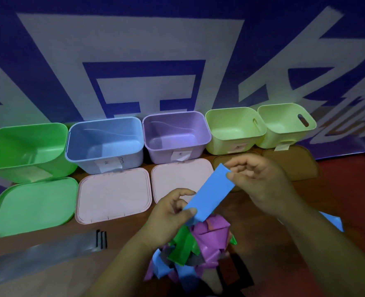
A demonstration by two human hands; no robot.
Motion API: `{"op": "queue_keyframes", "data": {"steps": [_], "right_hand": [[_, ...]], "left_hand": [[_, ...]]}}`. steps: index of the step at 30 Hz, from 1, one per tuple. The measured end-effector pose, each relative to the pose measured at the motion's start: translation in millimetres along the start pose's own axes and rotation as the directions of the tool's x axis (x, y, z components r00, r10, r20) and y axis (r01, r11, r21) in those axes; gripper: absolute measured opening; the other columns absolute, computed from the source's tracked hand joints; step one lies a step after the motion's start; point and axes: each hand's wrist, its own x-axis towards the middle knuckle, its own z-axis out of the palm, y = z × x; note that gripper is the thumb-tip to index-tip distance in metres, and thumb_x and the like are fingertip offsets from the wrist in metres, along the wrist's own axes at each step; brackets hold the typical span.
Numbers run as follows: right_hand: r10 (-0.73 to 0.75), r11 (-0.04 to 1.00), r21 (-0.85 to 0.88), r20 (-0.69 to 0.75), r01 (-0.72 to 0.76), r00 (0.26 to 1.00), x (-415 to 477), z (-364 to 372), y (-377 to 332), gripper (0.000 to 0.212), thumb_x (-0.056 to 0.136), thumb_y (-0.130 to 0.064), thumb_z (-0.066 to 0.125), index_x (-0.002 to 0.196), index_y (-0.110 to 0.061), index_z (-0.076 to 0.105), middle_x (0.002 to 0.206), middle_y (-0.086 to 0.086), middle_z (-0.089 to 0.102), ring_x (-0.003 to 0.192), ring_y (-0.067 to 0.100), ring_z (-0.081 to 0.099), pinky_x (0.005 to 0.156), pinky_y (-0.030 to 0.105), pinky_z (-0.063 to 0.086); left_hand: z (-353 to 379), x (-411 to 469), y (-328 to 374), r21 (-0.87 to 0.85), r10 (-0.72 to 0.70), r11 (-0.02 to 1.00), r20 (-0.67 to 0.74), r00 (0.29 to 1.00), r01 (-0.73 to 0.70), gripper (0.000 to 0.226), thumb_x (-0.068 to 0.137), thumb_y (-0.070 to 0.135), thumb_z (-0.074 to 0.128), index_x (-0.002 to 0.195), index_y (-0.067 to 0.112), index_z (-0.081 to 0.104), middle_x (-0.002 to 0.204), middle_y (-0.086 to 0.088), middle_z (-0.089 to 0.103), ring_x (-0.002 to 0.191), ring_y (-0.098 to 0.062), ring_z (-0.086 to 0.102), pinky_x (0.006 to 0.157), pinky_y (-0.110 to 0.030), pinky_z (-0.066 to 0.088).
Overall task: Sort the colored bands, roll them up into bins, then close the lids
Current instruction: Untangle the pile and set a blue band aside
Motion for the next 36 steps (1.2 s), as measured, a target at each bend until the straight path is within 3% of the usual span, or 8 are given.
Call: {"op": "queue_keyframes", "data": {"steps": [4, 10, 17, 20, 23, 28, 33, 36], "right_hand": [[0.046, 0.999, -0.015, -0.114, -0.048, 0.992, -6.8, -28.0, 12.7, 0.026, 0.085, 0.004, 0.069, 0.084, -0.022, 0.071, 0.072, -0.014, 0.071, 0.070, 0.000, 0.065, 0.062, 0.012, 0.049], [0.184, 0.976, -0.063, -0.280, -0.209, 0.942, -24.0, -86.6, 64.7, 0.019, 0.086, -0.006, 0.070, 0.090, -0.024, 0.074, 0.079, -0.007, 0.074, 0.075, 0.006, 0.067, 0.070, 0.026, 0.050], [0.323, 0.939, 0.000, -0.332, -0.343, 0.886, -41.9, -167.1, 154.9, 0.025, 0.085, -0.001, 0.069, 0.090, -0.025, 0.073, 0.085, 0.000, 0.075, 0.078, 0.009, 0.070, 0.072, 0.023, 0.052], [0.341, 0.924, -0.047, -0.346, -0.380, 0.874, -50.8, -204.7, 193.2, 0.025, 0.084, -0.001, 0.070, 0.090, -0.025, 0.072, 0.085, -0.003, 0.074, 0.071, -0.002, 0.066, 0.066, 0.011, 0.049], [0.365, 0.902, -0.084, -0.369, -0.422, 0.855, -57.8, -240.7, 228.3, 0.029, 0.083, -0.001, 0.072, 0.083, -0.031, 0.071, 0.083, -0.007, 0.074, 0.073, 0.004, 0.067, 0.068, 0.016, 0.051], [0.410, 0.863, -0.086, -0.454, -0.497, 0.791, -71.9, -293.8, 273.3, 0.027, 0.083, -0.006, 0.070, 0.082, -0.032, 0.074, 0.082, -0.009, 0.075, 0.081, 0.013, 0.071, 0.080, 0.034, 0.056], [0.424, 0.838, -0.100, -0.498, -0.536, 0.756, -72.5, -336.0, 297.4, 0.020, 0.085, -0.008, 0.071, 0.091, -0.027, 0.075, 0.091, -0.007, 0.075, 0.087, 0.015, 0.070, 0.085, 0.037, 0.056], [0.449, 0.792, -0.153, -0.511, -0.592, 0.733, -69.4, -350.1, 310.3, 0.018, 0.084, -0.014, 0.072, 0.098, -0.025, 0.074, 0.100, 0.001, 0.076, 0.094, 0.020, 0.070, 0.089, 0.036, 0.054]], "left_hand": [[-0.5, 6.9, -0.1, 0.021, -0.019, 1.000, 0.082, 0.996, 0.017, 0.034, 0.089, 0.002, 0.068, 0.112, 0.026, 0.060, 0.072, -0.002, 0.060, 0.063, -0.013, 0.055, 0.062, -0.028, 0.046], [23.2, 27.8, -6.0, 0.232, -0.104, 0.971, 0.188, 0.977, 0.059, 0.023, 0.088, 0.000, 0.065, 0.100, 0.018, 0.057, 0.080, -0.009, 0.061, 0.072, -0.015, 0.056, 0.066, -0.027, 0.046], [92.4, 68.4, -27.1, 0.324, -0.182, 0.940, 0.220, 0.958, 0.104, 0.017, 0.081, 0.004, 0.061, 0.090, 0.015, 0.068, 0.080, -0.001, 0.063, 0.073, -0.012, 0.054, 0.067, -0.029, 0.043], [125.3, 91.3, -39.0, 0.412, -0.170, 0.910, 0.281, 0.945, 0.041, 0.012, 0.089, 0.015, 0.063, 0.094, 0.023, 0.070, 0.083, 0.002, 0.066, 0.074, -0.007, 0.055, 0.068, -0.025, 0.045], [163.7, 117.6, -43.2, 0.466, -0.170, 0.885, 0.315, 0.934, 0.004, 0.011, 0.092, 0.024, 0.061, 0.096, 0.021, 0.070, 0.075, 0.007, 0.063, 0.069, -0.007, 0.051, 0.065, -0.024, 0.042], [233.0, 168.5, -50.1, 0.532, -0.242, 0.846, 0.324, 0.915, 0.035, 0.017, 0.087, 0.013, 0.056, 0.095, 0.018, 0.070, 0.068, 0.013, 0.058, 0.061, -0.004, 0.046, 0.060, -0.024, 0.037], [292.2, 208.3, -55.0, 0.656, -0.224, 0.754, 0.316, 0.922, -0.042, 0.021, 0.092, 0.001, 0.056, 0.098, 0.016, 0.069, 0.065, 0.011, 0.059, 0.052, 0.005, 0.051, 0.059, -0.016, 0.042], [313.6, 220.3, -55.4, 0.698, -0.209, 0.708, 0.351, 0.913, -0.106, 0.027, 0.088, 0.006, 0.064, 0.111, 0.019, 0.069, 0.090, 0.011, 0.068, 0.078, 0.007, 0.060, 0.077, -0.017, 0.047]]}}
